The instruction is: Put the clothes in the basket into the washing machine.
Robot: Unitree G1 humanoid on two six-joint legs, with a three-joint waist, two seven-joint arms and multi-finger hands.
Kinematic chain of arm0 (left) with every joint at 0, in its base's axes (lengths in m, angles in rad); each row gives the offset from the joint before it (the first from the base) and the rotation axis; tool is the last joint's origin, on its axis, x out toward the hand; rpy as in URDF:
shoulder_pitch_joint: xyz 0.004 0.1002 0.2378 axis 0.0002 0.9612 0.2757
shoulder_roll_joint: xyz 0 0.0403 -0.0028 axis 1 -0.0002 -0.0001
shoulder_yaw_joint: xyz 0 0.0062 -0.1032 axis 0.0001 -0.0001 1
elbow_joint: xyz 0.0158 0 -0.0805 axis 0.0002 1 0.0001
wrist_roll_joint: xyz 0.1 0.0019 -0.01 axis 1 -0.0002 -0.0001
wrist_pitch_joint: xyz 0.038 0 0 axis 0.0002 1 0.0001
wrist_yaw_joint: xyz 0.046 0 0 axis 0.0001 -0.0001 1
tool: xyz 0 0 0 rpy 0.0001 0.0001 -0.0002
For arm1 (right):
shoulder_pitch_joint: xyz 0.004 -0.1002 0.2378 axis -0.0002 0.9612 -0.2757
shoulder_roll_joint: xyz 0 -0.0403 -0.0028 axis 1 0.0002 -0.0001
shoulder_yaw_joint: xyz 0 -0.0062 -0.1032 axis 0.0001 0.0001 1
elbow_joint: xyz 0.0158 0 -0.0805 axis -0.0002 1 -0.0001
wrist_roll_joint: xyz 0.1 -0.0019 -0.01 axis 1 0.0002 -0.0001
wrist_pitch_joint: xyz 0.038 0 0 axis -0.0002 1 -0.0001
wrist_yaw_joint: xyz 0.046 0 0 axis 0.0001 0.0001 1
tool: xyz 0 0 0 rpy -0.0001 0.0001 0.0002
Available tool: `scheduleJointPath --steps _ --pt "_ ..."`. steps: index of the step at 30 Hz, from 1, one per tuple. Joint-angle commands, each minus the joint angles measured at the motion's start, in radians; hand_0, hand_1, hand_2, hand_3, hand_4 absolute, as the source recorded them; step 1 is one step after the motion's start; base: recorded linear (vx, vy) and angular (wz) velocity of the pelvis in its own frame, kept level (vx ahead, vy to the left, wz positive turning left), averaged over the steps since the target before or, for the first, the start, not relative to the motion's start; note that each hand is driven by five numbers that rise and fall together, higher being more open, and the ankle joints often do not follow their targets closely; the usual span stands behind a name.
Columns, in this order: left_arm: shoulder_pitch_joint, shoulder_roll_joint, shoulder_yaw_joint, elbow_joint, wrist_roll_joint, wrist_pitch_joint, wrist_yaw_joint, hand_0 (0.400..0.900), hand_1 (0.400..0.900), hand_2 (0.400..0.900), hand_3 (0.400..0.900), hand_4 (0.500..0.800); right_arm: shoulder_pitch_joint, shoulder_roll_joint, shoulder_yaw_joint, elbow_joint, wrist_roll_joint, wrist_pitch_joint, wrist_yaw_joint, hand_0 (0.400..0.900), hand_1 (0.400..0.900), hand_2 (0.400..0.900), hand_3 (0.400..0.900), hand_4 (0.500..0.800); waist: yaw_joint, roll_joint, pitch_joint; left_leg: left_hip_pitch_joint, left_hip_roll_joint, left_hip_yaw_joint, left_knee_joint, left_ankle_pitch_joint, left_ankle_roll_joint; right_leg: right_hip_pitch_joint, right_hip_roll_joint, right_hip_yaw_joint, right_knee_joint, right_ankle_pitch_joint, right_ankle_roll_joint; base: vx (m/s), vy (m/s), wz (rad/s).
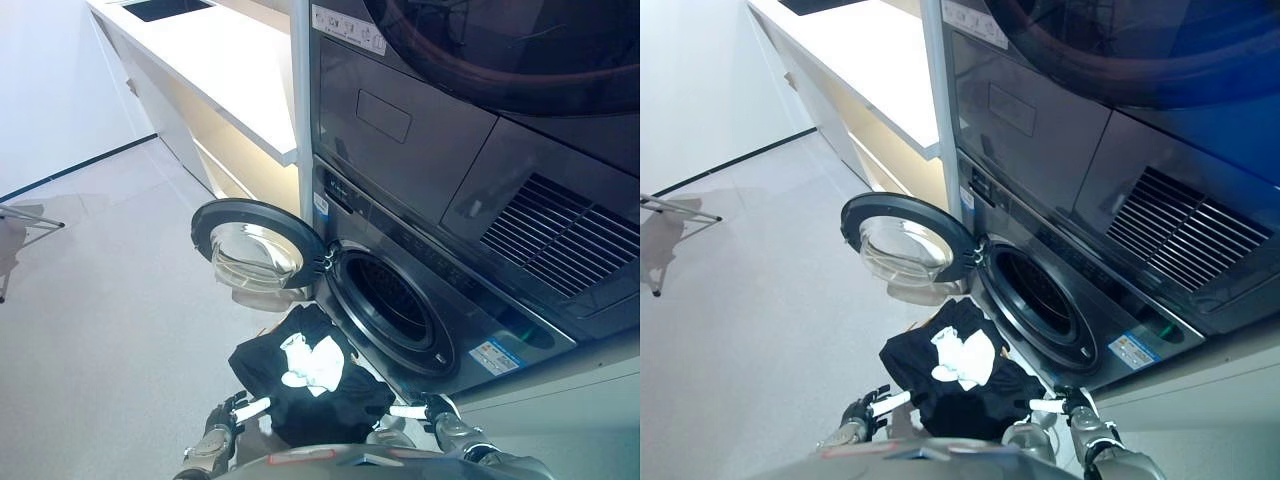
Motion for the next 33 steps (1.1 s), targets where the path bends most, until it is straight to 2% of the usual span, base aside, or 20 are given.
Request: scheduleJointPath --steps 1,27,31,33 --pt "-0.039 0.020 0.002 0.002 0.032 -0.044 0.000 0.900 0.900 0.900 0.900 0.800 -0.124 0.012 0.002 0.078 -0.002 -0.023 -0.002 0.900 0.900 0.900 0.900 0.800 -0.026 -0.039 0.010 -0.009 0.005 0.000 0.026 -0.033 0.018 0.014 0.000 0.028 0.012 -0.050 0.088 0.00 0.000 0.00" --pt "-0.052 0.018 0.001 -0.003 0.023 -0.044 0.001 0.900 0.900 0.900 0.900 0.800 -0.109 0.026 -0.005 0.061 0.029 -0.036 -0.003 0.900 0.900 0.900 0.900 0.800 -0.009 -0.045 0.016 -0.008 0.001 -0.014 0.034 -0.035 0.020 0.019 -0.004 0.011 0.014 -0.050 0.087 0.00 0.001 0.02" --pt "-0.053 0.018 0.031 -0.056 -0.032 -0.059 0.015 0.900 0.900 0.900 0.900 0.800 -0.128 0.033 0.084 -0.055 -0.029 -0.054 0.008 0.900 0.900 0.900 0.900 0.800 -0.002 -0.047 0.043 -0.034 -0.001 -0.027 0.040 -0.028 0.020 -0.010 -0.005 0.010 0.022 -0.042 0.088 -0.05 0.004 0.02" --pt "-0.065 0.030 0.020 -0.164 -0.063 -0.088 0.039 0.900 0.900 0.900 0.900 0.800 -0.169 0.038 0.126 -0.133 -0.029 -0.069 -0.003 0.900 0.900 0.900 0.900 0.800 0.011 -0.054 0.093 -0.099 -0.002 -0.041 0.066 -0.020 0.023 -0.069 -0.009 0.012 0.045 -0.038 0.086 -0.20 -0.007 0.05"
